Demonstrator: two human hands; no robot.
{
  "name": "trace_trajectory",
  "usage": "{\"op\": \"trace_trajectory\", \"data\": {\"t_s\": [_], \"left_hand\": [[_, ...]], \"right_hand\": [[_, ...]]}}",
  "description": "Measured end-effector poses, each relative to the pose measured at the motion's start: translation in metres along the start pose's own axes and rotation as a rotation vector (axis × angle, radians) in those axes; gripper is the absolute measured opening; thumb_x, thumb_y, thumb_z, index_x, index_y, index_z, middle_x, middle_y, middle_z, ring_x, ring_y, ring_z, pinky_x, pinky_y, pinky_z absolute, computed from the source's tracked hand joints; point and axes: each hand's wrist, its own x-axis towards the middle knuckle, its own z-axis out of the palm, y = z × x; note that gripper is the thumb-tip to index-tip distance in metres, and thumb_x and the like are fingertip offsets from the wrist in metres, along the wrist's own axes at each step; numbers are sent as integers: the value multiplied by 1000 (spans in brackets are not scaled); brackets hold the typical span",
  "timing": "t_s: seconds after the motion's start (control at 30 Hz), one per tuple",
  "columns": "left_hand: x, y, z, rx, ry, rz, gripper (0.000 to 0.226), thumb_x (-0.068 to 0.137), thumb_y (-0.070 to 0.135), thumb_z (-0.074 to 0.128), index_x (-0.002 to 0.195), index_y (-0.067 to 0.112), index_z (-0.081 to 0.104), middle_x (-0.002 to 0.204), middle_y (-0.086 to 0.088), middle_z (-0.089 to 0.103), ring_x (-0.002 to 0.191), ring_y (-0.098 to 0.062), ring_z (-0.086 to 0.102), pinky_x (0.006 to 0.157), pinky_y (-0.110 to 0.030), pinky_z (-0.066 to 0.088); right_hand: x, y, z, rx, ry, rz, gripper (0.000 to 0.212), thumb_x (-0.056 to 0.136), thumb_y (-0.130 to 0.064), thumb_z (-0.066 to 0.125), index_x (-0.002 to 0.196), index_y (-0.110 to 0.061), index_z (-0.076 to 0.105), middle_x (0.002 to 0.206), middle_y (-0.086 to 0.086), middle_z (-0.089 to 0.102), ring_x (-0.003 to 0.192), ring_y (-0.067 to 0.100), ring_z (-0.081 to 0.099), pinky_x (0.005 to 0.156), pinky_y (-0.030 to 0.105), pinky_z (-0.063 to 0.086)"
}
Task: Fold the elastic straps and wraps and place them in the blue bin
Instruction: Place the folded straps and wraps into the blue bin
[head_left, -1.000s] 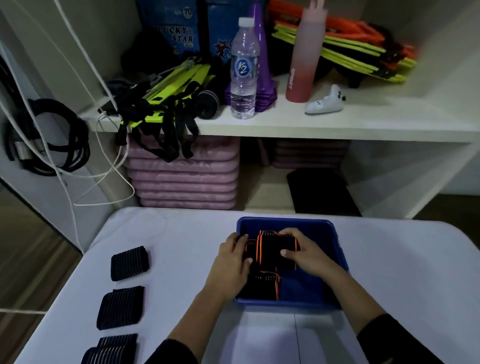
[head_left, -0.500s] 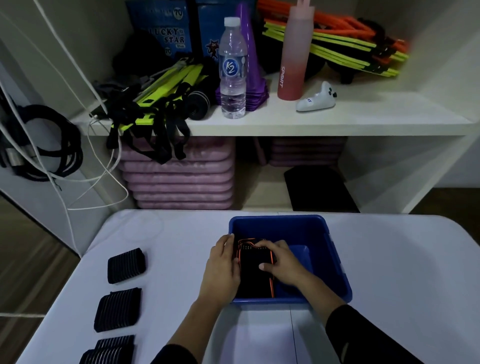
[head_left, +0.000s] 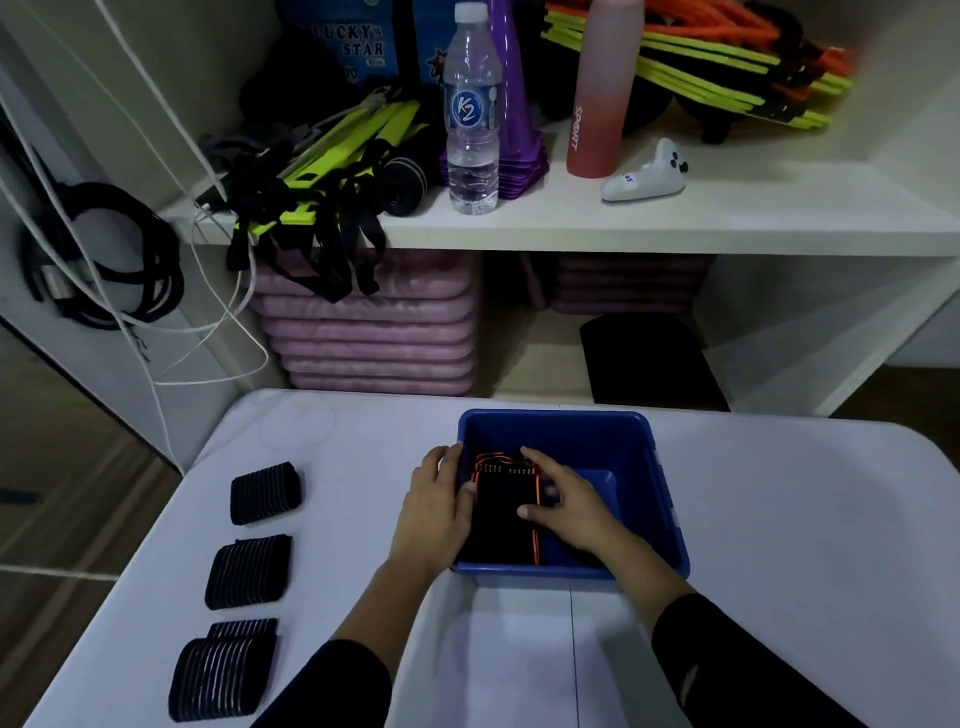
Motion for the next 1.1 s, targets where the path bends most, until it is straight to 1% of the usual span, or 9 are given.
{"op": "trace_trajectory", "data": {"t_s": [0.1, 0.2, 0.33, 0.47, 0.67, 0.77, 0.87, 0.97, 1.1], "left_hand": [[-12, 4, -12, -47, 71, -60, 46, 96, 27, 42, 141, 18, 35, 141, -2, 38, 128, -18, 36, 102, -26, 33], [-36, -6, -27, -76, 177, -133, 32, 92, 17, 48, 123, 21, 53, 118, 1, 54, 111, -18, 48, 91, -24, 41], [-79, -41, -53, -79, 277, -293, 21, 83, 3, 54, 91, 19, 65, 81, 8, 55, 77, -18, 57, 71, -29, 47], [-117, -95, -85, -13, 364, -454, 22, 79, -1, 56, 93, 12, 67, 88, -3, 57, 81, -23, 57, 73, -32, 47], [-156, -176, -117, 10, 267, -633, 32, 83, 9, 60, 114, 15, 61, 112, -14, 54, 108, -32, 49, 91, -36, 42], [-168, -200, -120, -79, 91, -677, 42, 85, 22, 61, 126, 19, 52, 118, -14, 53, 113, -31, 48, 99, -40, 40], [-176, -212, -122, -140, -62, -623, 51, 86, 21, 60, 135, 18, 44, 117, -11, 59, 111, -28, 54, 99, -38, 42], [-180, -217, -122, -135, -100, -548, 50, 88, 19, 56, 136, 17, 41, 110, -5, 66, 103, -27, 59, 95, -39, 45], [-181, -218, -120, -128, -110, -520, 49, 88, 18, 54, 135, 18, 38, 108, -7, 65, 100, -25, 58, 86, -33, 48]], "right_hand": [[-9, -11, -3, -17, 141, -57, 66, 82, -22, 69, 139, -29, 36, 124, 1, 44, 118, 18, 44, 104, 36, 40], [-24, -35, 9, 28, 357, -252, 38, 85, -18, 65, 121, -24, 54, 107, -4, 53, 101, 13, 54, 88, 29, 48], [-47, -74, 58, 90, 280, -428, 15, 88, -8, 57, 96, -19, 60, 90, -2, 62, 75, 7, 57, 70, 18, 48], [-59, -82, 139, 88, -51, -308, 14, 88, -14, 56, 99, -22, 60, 90, 2, 63, 70, 7, 54, 70, 21, 47], [-61, -88, 242, -71, -451, 82, 54, 93, -41, 49, 140, -23, 30, 136, 12, 44, 122, 23, 46, 96, 26, 38], [-58, -98, 279, -85, -433, 86, 66, 93, -39, 51, 147, -24, 16, 146, 12, 35, 133, 24, 37, 105, 29, 32], [-58, -106, 304, -91, -329, 72, 68, 92, -32, 55, 147, -20, 18, 144, 7, 39, 132, 22, 38, 107, 29, 34], [-58, -109, 325, -101, -236, 87, 66, 91, -25, 55, 147, -21, 19, 138, 7, 47, 125, 23, 46, 104, 34, 41], [-64, -114, 346, -104, -133, 105, 60, 94, -15, 49, 146, -18, 20, 137, 6, 47, 122, 19, 49, 99, 22, 40]]}}
